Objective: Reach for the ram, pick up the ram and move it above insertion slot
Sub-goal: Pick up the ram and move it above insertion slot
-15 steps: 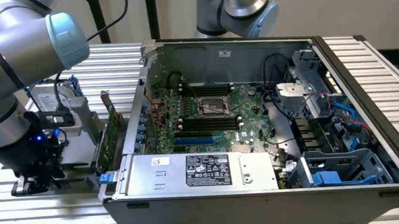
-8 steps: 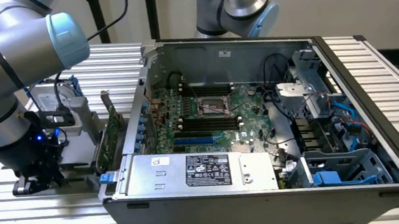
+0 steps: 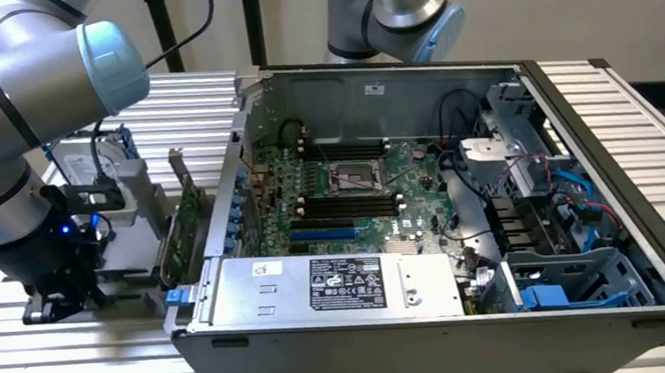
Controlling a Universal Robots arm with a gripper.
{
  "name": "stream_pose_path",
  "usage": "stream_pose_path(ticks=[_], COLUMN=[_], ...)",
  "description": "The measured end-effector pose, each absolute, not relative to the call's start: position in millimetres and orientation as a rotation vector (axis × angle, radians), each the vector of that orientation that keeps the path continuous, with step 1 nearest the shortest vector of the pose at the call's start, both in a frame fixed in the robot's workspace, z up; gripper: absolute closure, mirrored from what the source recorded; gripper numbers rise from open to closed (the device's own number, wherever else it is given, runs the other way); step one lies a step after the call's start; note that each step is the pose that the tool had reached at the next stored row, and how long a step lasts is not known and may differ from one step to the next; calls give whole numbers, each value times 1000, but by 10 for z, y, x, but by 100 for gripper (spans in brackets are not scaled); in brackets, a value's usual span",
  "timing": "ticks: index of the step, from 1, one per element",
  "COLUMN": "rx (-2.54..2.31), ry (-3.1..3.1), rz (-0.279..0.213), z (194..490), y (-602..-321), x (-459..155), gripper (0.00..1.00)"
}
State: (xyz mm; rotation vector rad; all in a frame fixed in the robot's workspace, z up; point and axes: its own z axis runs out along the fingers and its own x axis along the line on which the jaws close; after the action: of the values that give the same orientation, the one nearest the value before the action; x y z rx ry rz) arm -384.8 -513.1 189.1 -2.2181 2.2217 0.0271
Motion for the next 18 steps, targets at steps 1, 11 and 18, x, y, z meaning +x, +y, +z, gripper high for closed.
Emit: stream_pose_path(ticks=[1,11,18], rx=[-2218,-2241,-2242], ry=[2222,2199,2199], rz=[27,26,26], z=[1891,1891,1891], y=[-5131,-5167,-5173], x=[-3848,-3848,-3848], gripper=[86,86,86])
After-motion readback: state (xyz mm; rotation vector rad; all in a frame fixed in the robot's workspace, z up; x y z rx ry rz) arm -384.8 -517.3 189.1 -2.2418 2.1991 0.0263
